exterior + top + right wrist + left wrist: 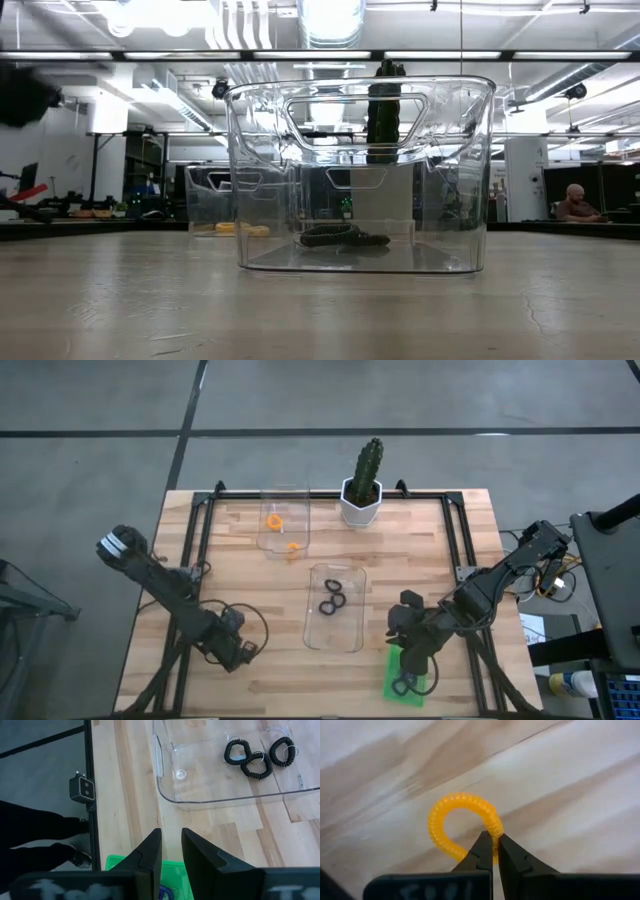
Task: Sort spring keychains
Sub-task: Put the yellow spring keychain into the top transparent bin
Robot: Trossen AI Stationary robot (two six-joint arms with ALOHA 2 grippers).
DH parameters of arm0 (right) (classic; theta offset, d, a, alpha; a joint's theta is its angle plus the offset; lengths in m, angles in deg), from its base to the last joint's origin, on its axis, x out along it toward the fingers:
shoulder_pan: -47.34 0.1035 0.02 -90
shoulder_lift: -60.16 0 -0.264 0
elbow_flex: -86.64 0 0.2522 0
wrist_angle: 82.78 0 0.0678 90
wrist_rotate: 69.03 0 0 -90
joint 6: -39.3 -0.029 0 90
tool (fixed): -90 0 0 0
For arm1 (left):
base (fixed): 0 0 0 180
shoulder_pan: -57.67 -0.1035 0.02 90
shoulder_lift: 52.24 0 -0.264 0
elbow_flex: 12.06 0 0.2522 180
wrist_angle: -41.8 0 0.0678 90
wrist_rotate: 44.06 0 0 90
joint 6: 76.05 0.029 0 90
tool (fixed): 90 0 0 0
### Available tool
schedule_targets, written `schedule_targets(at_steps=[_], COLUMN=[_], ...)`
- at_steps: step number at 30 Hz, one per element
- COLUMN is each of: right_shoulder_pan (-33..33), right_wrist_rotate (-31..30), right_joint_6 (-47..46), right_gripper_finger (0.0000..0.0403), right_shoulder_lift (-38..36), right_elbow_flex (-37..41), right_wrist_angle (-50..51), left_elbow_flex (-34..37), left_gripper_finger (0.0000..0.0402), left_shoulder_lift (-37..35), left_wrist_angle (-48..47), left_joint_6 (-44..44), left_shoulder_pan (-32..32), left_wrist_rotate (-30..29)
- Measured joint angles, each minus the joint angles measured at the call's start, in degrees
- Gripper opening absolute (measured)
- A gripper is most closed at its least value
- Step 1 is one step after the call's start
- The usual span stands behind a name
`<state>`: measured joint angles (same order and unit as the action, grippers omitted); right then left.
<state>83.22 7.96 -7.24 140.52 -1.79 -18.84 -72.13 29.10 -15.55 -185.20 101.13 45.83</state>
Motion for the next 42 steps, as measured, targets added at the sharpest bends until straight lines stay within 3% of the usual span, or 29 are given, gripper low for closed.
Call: schedule_targets(at_steps=[6, 10, 15, 18, 21, 25, 28, 32, 35, 37, 39, 42], right_shoulder_pan=[0.0, 0.0, 0.0, 0.0, 0.0, 0.0, 0.0, 0.0, 0.0, 0.1, 0.1, 0.1], right_wrist_rotate=[-0.1, -0.5, -0.6, -0.6, -0.6, -0.6, -0.6, -0.5, -0.1, -0.1, -0.1, -0.1], right_joint_6=[0.0, 0.0, -1.4, -2.8, -3.7, -4.5, -4.5, -4.5, -4.5, -5.1, -5.6, -5.5], right_gripper_finger=[0.0074, 0.0077, 0.0071, 0.0068, 0.0070, 0.0075, 0.0077, 0.0073, 0.0069, 0.0068, 0.0070, 0.0074], right_shoulder_lift=[0.0, 0.0, 0.0, 0.0, 0.0, 0.0, 0.0, 0.0, 0.0, 0.0, 0.0, 0.0], right_elbow_flex=[0.0, 0.0, 0.0, 0.0, 0.0, 0.0, 0.0, 0.0, 0.0, 0.0, 0.0, 0.0], right_wrist_angle=[0.0, 0.0, -0.2, -0.2, -0.2, -0.3, -0.5, -1.7, -1.7, -1.7, -1.7, -1.7], left_elbow_flex=[-13.0, -21.3, -30.2, -34.4, -35.9, -34.3, -30.2, -24.2, -22.8, -22.9, -24.0, -25.3], left_gripper_finger=[0.0005, 0.0004, 0.0003, 0.0003, 0.0003, 0.0003, 0.0003, 0.0027, 0.0061, 0.0080, 0.0090, 0.0094], left_shoulder_lift=[-6.0, -9.9, -11.8, -11.4, -10.5, -9.3, -7.6, -5.9, -5.5, -5.8, -6.4, -6.5], left_wrist_angle=[-14.7, -23.1, -24.3, -24.2, -24.0, -20.7, -17.6, -9.3, -1.4, 2.8, 4.0, 2.5], left_joint_6=[2.0, 7.8, 27.0, 36.8, 44.8, 55.0, 59.0, 63.7, 65.7, 65.5, 65.4, 66.5], left_shoulder_pan=[-4.2, -10.0, -19.7, -26.5, -33.7, -42.9, -52.5, -65.4, -70.0, -70.4, -70.2, -70.2], left_wrist_rotate=[-20.9, -33.5, -45.5, -47.9, -46.2, -39.4, -28.5, -8.2, 8.4, 15.1, 15.8, 11.2])
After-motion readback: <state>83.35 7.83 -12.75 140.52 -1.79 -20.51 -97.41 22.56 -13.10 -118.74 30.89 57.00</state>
